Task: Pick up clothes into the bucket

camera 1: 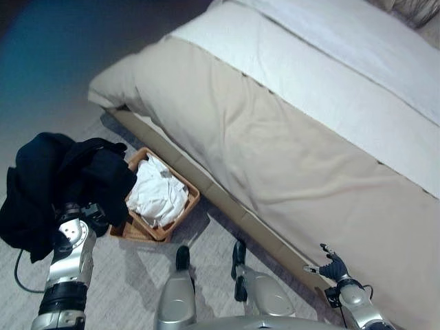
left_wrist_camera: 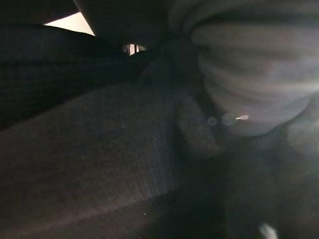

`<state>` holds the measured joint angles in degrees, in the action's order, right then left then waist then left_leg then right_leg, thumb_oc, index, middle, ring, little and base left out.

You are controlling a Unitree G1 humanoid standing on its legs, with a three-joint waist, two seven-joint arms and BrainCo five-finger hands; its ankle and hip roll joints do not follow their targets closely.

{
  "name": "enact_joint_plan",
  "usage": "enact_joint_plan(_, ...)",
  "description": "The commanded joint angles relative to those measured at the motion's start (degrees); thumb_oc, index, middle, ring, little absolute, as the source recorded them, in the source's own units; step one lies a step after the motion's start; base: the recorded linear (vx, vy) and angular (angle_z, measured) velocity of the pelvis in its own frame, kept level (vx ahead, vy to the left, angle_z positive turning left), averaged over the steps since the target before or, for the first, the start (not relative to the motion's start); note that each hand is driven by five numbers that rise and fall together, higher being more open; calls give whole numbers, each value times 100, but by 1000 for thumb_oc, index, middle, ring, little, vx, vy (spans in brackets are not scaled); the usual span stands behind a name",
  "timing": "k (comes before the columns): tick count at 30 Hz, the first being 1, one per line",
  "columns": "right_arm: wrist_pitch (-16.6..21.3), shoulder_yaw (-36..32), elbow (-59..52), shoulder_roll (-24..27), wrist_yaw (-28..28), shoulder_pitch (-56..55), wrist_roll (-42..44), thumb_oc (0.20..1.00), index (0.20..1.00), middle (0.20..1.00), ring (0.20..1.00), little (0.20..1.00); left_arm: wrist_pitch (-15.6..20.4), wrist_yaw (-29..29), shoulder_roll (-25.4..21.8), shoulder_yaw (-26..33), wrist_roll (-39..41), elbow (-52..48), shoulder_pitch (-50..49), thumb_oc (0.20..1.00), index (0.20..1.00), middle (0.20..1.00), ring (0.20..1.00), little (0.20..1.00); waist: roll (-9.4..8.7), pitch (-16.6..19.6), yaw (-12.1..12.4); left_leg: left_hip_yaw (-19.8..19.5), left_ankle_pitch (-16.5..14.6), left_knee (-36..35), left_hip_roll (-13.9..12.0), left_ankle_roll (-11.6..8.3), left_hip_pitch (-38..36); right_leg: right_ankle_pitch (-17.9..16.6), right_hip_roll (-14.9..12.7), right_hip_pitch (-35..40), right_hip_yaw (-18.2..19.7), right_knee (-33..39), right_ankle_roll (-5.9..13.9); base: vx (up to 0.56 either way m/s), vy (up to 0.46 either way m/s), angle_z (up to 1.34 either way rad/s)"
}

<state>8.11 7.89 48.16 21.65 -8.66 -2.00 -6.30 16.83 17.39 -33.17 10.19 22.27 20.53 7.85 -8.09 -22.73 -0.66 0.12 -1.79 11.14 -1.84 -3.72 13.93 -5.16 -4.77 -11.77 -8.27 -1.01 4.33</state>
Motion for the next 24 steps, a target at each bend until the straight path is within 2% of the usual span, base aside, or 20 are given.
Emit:
enact_joint_plan(1, 157, 378, -290, 282, -76, 136, 138, 1000, 1000, 1000, 1000, 1000, 347, 102, -519, 23, 186, 130, 501, 200, 200, 200, 200, 200, -224, 70, -122, -430, -379, 861, 135, 115, 544, 60, -324, 6, 199, -302, 365, -91, 20, -11)
enact_joint_plan(2, 160, 373, -283, 275, -77, 145, 139, 1000, 1000, 1000, 1000, 1000, 351, 102, -528, 13, 189, 143, 520, 200, 200, 200, 200, 200, -223, 84, -119, -432, -386, 886, 132, 115, 584, 59, -321, -24, 199, -310, 365, -125, 30, -15)
enact_joint_plan(4, 211, 481, -435, 274, -107, 236, 220, 1000, 1000, 1000, 1000, 1000, 332, 253, -864, -142, 187, 512, 978, 200, 200, 200, 200, 200, -400, -86, -213, -435, -382, 1057, 114, 111, 989, -44, -317, -327, 269, -271, 390, -131, 32, -15)
enact_joint_plan(6, 228, 516, -444, 263, -129, 263, 251, 1000, 1000, 1000, 1000, 1000, 320, 293, -967, -215, 174, 621, 1127, 200, 200, 200, 200, 200, -425, -155, -206, -414, -433, 1131, 75, 103, 1067, -67, -294, -382, 284, -262, 401, -72, 39, -6)
enact_joint_plan(7, 258, 561, -567, 271, -170, 339, 324, 1000, 1000, 1000, 1000, 1000, 303, 387, -1175, -315, 153, 729, 1376, 200, 200, 200, 200, 200, -534, -292, -274, -387, -382, 1209, 96, 112, 1290, -148, -319, -577, 308, -234, 433, -81, 63, -9)
enact_joint_plan(9, 270, 579, -582, 265, -198, 377, 364, 1000, 1000, 1000, 1000, 1000, 286, 433, -1292, -388, 144, 827, 1523, 200, 200, 200, 200, 200, -550, -368, -257, -354, -456, 1345, 58, 113, 1404, -166, -280, -663, 332, -245, 440, -57, 56, -11)
enact_joint_plan(13, 347, 647, -835, 277, -298, 533, 531, 1000, 1000, 1000, 1000, 1000, 218, 540, -1717, -721, 176, 1214, 2160, 200, 200, 200, 200, 200, -700, -701, -329, -338, -501, 1628, 58, 135, 1911, -294, -277, -1076, 366, -261, 501, -58, 56, -12)
enact_joint_plan(24, 473, 731, -1135, 370, -483, 728, 839, 1000, 1000, 1000, 1000, 1000, 91, 597, -2067, -1308, 410, 1981, 3114, 200, 200, 200, 200, 200, -861, -707, -561, -302, -703, 2191, 93, 193, 2957, -463, -241, -1907, 358, -218, 588, -1, 28, -2)
